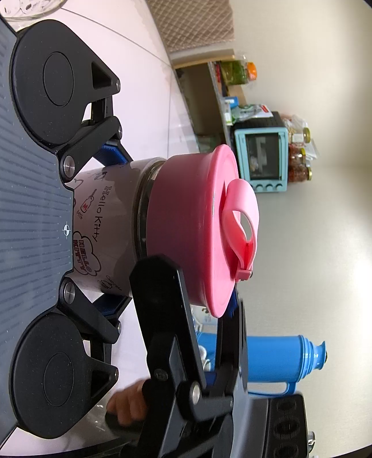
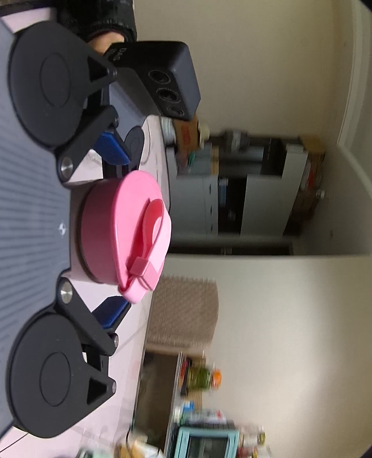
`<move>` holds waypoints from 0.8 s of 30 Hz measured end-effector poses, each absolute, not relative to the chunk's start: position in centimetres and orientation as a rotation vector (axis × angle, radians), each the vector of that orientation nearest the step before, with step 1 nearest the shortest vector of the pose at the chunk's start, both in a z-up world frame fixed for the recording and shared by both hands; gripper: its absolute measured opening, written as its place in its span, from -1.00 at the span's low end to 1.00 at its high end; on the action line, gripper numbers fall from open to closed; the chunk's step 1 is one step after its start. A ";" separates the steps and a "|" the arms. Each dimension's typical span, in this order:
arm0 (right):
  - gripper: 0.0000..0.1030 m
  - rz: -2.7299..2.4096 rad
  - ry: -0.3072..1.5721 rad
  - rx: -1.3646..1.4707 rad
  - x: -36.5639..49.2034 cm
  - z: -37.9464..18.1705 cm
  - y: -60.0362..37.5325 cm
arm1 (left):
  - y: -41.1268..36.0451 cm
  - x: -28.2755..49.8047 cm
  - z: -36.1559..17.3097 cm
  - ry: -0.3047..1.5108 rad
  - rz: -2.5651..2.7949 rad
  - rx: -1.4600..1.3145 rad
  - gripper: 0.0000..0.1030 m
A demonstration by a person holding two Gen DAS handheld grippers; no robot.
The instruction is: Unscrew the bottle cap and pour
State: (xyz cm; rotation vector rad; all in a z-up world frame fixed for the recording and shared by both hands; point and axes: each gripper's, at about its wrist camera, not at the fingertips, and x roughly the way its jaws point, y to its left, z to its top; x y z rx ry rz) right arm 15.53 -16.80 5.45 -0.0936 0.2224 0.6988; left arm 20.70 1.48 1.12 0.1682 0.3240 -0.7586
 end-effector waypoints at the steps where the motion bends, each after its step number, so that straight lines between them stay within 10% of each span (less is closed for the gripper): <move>1: 0.93 0.623 0.233 -0.074 14.9 5.5 -16.6 | 1.5 20.7 1.1 0.324 -0.759 0.168 0.75; 24: 0.92 0.351 0.243 -0.011 14.3 4.6 -11.7 | 1.5 20.6 1.1 0.324 -0.758 0.168 0.75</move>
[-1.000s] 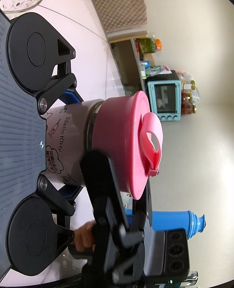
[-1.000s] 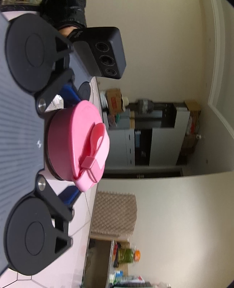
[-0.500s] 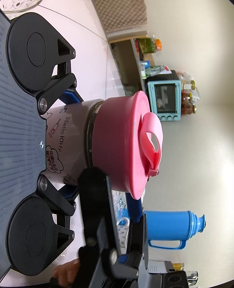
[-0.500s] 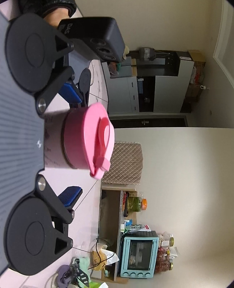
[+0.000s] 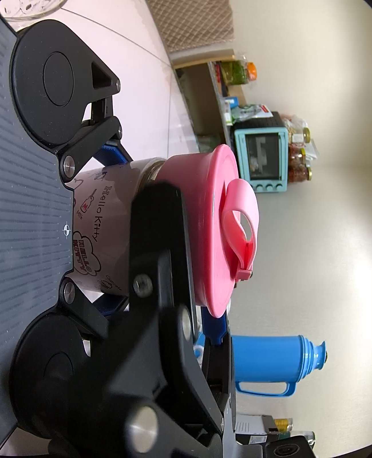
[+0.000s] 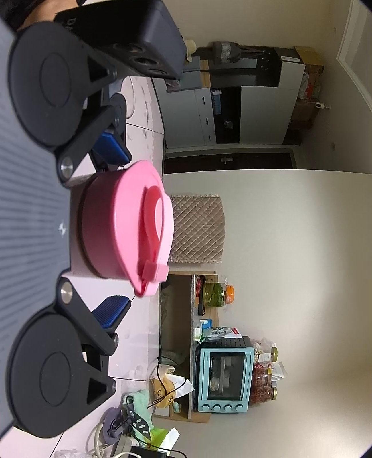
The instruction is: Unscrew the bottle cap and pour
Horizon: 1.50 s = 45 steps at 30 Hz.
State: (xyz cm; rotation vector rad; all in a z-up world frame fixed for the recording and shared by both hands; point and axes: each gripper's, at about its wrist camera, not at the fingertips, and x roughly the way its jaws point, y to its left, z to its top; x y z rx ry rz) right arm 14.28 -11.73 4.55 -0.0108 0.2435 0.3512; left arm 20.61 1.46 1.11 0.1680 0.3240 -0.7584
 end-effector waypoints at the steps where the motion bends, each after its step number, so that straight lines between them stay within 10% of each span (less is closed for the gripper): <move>1: 0.91 0.347 0.242 -0.012 14.3 4.6 -11.5 | 1.5 20.6 1.1 0.324 -0.758 0.168 0.75; 13: 0.66 0.325 0.251 0.016 14.6 4.3 -11.0 | 1.5 20.6 1.1 0.324 -0.758 0.168 0.75; 45: 0.82 0.933 0.223 -0.112 18.6 5.3 -17.5 | 1.5 20.8 1.2 0.324 -0.758 0.168 0.75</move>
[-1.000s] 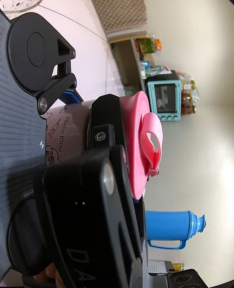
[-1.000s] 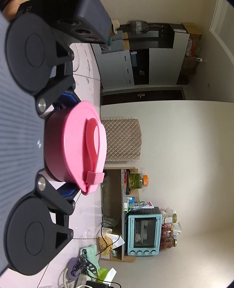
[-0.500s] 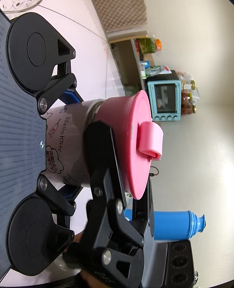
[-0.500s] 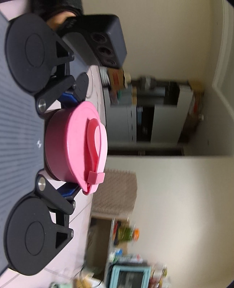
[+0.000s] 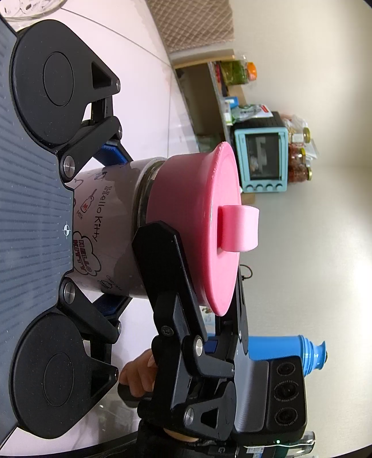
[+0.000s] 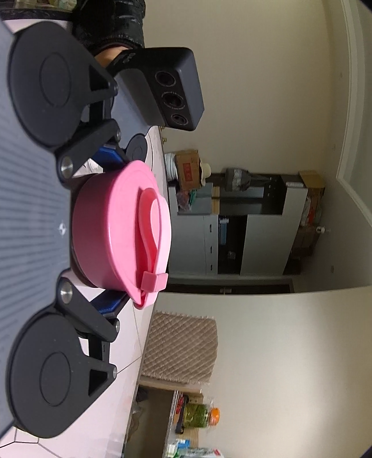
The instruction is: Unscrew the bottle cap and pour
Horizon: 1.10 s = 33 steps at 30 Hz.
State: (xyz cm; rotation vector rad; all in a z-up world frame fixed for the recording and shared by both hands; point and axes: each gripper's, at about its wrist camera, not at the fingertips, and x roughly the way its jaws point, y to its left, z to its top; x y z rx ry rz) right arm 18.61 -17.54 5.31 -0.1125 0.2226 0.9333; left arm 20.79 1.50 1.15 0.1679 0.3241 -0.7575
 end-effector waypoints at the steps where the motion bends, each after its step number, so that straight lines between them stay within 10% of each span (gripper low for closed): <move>1: 0.82 0.908 0.225 -0.115 18.3 5.4 -17.5 | 1.5 20.8 1.2 0.324 -0.758 0.168 0.75; 33: 0.91 0.339 0.305 0.000 13.5 5.4 -12.9 | 1.5 20.8 1.2 0.324 -0.757 0.168 0.75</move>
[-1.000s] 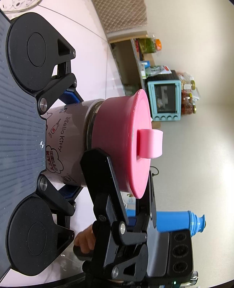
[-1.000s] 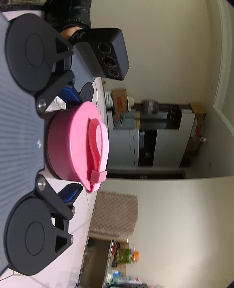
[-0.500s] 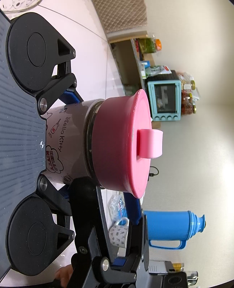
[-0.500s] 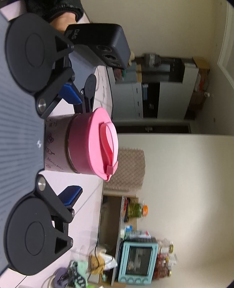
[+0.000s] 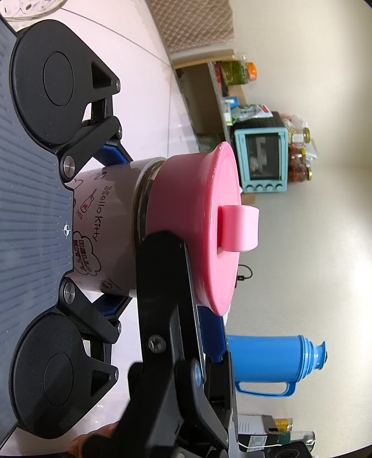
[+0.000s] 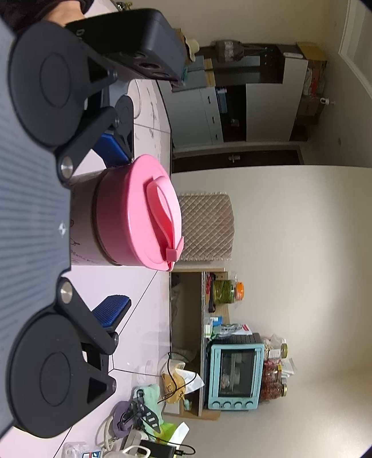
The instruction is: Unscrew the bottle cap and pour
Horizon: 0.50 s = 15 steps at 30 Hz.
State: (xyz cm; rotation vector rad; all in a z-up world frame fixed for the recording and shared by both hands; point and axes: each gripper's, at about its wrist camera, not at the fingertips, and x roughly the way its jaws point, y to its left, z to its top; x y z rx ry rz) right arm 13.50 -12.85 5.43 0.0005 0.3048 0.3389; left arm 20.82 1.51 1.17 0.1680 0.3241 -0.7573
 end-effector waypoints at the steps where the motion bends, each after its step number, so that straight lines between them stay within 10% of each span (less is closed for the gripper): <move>1: 0.91 0.334 0.308 -0.001 13.5 5.4 -12.7 | 1.5 20.8 1.2 0.324 -0.757 0.168 0.75; 15: 0.91 0.285 0.320 0.005 13.5 5.4 -11.3 | 1.5 20.8 1.2 0.324 -0.757 0.168 0.75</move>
